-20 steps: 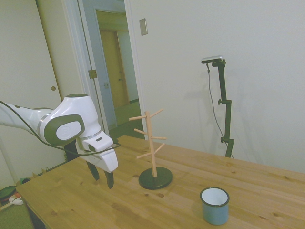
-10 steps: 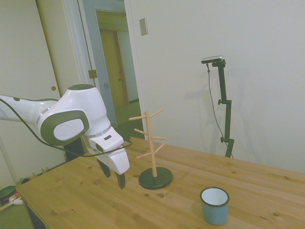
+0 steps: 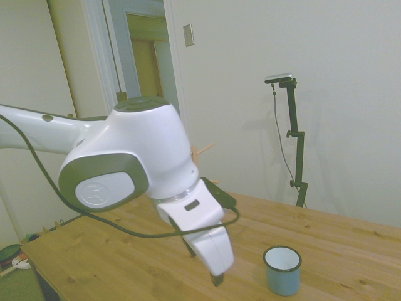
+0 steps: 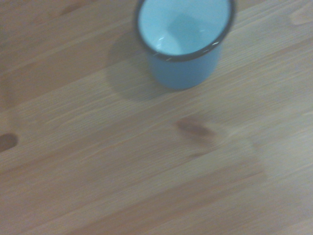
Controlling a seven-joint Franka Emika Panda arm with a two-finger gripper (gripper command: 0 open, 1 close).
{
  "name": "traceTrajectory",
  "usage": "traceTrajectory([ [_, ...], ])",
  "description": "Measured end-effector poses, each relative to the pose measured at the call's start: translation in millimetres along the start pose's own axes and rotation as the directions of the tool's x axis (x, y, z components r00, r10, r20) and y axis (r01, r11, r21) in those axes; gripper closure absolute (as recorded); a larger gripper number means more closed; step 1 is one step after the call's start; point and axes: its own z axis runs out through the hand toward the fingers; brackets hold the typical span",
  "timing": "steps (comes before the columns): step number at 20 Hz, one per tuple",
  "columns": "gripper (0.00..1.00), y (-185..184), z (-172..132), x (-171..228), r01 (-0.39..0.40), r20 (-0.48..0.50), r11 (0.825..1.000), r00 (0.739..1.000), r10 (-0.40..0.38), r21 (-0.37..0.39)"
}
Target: Hang the mug
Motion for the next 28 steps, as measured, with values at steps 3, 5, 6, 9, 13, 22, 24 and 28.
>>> traceTrajectory([
  [3, 0.0, 7, -7, 50, -0.036, -0.003, 0.999, 0.999, 0.036, 0.0],
  [5, 0.0, 5, -8, 77, -0.051, 0.004, 0.999, 0.999, 0.051, 0.001],
  [6, 0.0, 2, -8, 89, -0.059, 0.008, 0.998, 0.998, 0.059, 0.001],
  [9, 0.0, -12, -1, 117, -0.073, 0.011, 0.997, 0.997, 0.073, -0.004],
  [13, 0.0, -34, 31, 138, -0.085, 0.025, 0.996, 0.996, 0.085, -0.012],
  [22, 0.0, -73, 75, 147, -0.044, 0.034, 0.999, 0.998, 0.045, -0.021],
  [24, 0.0, -81, 84, 144, -0.033, 0.038, 0.999, 0.999, 0.034, -0.022],
  [28, 0.0, -95, 100, 138, -0.015, 0.041, 1.0, 0.999, 0.015, -0.021],
])
